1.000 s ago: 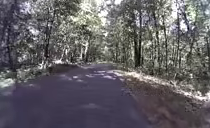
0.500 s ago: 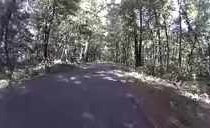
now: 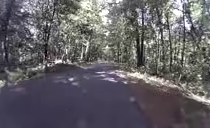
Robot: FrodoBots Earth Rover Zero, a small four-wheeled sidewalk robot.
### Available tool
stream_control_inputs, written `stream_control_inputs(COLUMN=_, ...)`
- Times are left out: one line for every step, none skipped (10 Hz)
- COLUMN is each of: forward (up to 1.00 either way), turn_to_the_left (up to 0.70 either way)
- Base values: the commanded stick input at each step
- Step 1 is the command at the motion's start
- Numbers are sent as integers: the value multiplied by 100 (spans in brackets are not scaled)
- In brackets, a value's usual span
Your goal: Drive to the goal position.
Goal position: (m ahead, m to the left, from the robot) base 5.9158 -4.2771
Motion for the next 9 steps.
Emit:
stream_control_inputs(forward=45, turn_to_the_left=0)
stream_control_inputs(forward=45, turn_to_the_left=0)
stream_control_inputs(forward=45, turn_to_the_left=0)
stream_control_inputs(forward=45, turn_to_the_left=0)
stream_control_inputs(forward=45, turn_to_the_left=0)
stream_control_inputs(forward=45, turn_to_the_left=0)
stream_control_inputs(forward=45, turn_to_the_left=0)
stream_control_inputs(forward=45, turn_to_the_left=0)
stream_control_inputs(forward=45, turn_to_the_left=0)
